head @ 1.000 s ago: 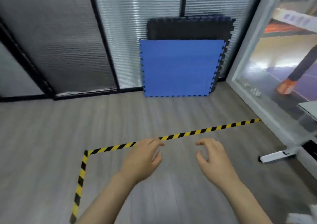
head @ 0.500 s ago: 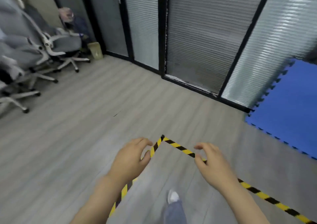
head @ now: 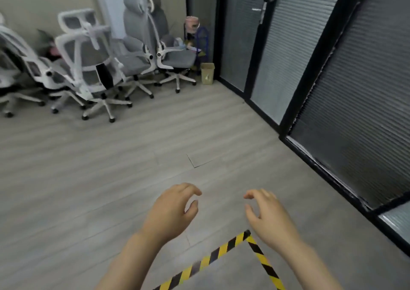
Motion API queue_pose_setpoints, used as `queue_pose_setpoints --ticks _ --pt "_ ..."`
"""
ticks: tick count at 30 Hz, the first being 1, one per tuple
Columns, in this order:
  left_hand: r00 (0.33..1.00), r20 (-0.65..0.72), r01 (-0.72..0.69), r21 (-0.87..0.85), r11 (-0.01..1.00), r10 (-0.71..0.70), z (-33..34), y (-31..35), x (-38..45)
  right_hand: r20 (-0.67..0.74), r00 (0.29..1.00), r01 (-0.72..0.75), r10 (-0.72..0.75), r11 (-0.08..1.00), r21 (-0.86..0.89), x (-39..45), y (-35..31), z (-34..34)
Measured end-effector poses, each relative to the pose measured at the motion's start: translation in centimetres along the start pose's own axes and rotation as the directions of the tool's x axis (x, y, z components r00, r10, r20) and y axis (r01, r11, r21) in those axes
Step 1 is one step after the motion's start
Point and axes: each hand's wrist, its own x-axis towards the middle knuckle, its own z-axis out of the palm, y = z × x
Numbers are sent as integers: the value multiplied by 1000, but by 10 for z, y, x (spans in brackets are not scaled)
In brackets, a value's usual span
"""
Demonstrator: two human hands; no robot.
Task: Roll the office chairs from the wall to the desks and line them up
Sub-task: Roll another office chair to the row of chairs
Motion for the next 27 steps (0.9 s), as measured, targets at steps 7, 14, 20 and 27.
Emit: queue_pose_setpoints --ticks 7,14,20,27 --pt "983 -85 164 -12 986 -164 -26 -84 86 77 985 149 -153 988 49 152 -33 26" --pt "957 -121 261 -30 965 -262 -86 -204 196 54 964 259 -260 966 17 327 -93 70" --pt "940 -201 274 -43 961 -277 -164 -302 288 41 953 297 -299 953 54 470 -170 91" --pt "934 -184 305 -41 952 -307 -201 -395 380 90 952 286 -294 954 89 606 -210 131"
